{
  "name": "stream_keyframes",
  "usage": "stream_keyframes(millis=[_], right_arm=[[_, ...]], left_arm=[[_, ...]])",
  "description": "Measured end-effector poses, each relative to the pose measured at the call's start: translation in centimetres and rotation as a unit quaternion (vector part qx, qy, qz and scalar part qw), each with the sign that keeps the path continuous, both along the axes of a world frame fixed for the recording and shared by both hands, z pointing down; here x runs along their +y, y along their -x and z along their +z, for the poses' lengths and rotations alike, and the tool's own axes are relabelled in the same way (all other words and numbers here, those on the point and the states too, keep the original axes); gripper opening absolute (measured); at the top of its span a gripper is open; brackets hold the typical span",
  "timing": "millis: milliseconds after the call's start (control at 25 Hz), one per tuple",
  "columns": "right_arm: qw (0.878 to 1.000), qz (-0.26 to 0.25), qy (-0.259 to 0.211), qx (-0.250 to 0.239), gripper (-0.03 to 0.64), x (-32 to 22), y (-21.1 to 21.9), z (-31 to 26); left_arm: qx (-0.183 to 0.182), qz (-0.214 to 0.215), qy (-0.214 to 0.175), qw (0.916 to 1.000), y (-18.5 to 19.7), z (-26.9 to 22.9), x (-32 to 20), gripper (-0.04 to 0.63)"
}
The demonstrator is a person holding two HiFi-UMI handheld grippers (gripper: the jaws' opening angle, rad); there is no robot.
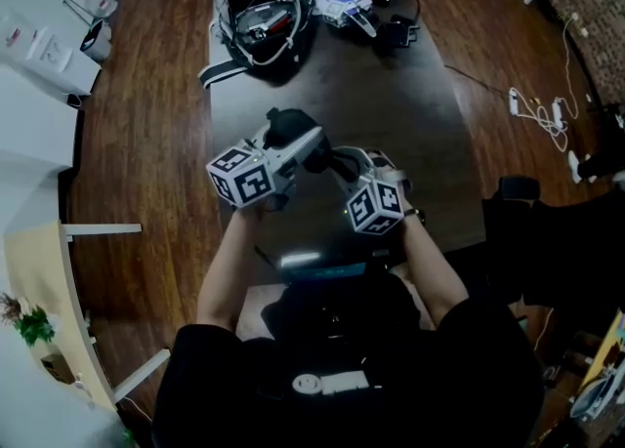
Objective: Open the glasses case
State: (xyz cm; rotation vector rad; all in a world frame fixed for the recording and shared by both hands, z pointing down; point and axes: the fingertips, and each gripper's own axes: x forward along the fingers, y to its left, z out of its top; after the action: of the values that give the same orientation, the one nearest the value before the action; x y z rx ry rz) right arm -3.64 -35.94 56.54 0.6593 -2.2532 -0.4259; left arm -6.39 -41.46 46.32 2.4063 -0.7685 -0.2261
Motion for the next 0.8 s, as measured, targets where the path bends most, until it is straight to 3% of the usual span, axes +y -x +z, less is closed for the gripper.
stream_keyframes(millis=[40,240,360,640,800], right_arm=[[1.000,0.009,0.005,-0.011,0.037,-0.1,0.1,-0.1],[0.999,0.029,0.019,-0.041,0.010,0.0,0.5,-0.5],[0.999,0.028,0.025,-0.036,0.006,0.1,0.4,-0.5],[0.998,-0.015,-0.011,0.052,0.006,0.6,-0.1,0.2],[0.998,-0.016,-0.021,0.057,0.006,-0.1,-0.2,-0.5]], left_arm=[[0.002,-0.002,-0.001,1.0000,0.0,-0.1,0.0,0.275],[0.039,-0.013,0.012,0.9991,0.7,-0.4,-0.1,0.273],[0.044,-0.007,0.018,0.9989,0.8,-0.4,0.2,0.272],[-0.017,0.045,0.017,0.9987,-0.8,0.9,1.4,0.265],[-0.046,0.066,0.003,0.9967,-1.6,1.0,1.9,0.265]])
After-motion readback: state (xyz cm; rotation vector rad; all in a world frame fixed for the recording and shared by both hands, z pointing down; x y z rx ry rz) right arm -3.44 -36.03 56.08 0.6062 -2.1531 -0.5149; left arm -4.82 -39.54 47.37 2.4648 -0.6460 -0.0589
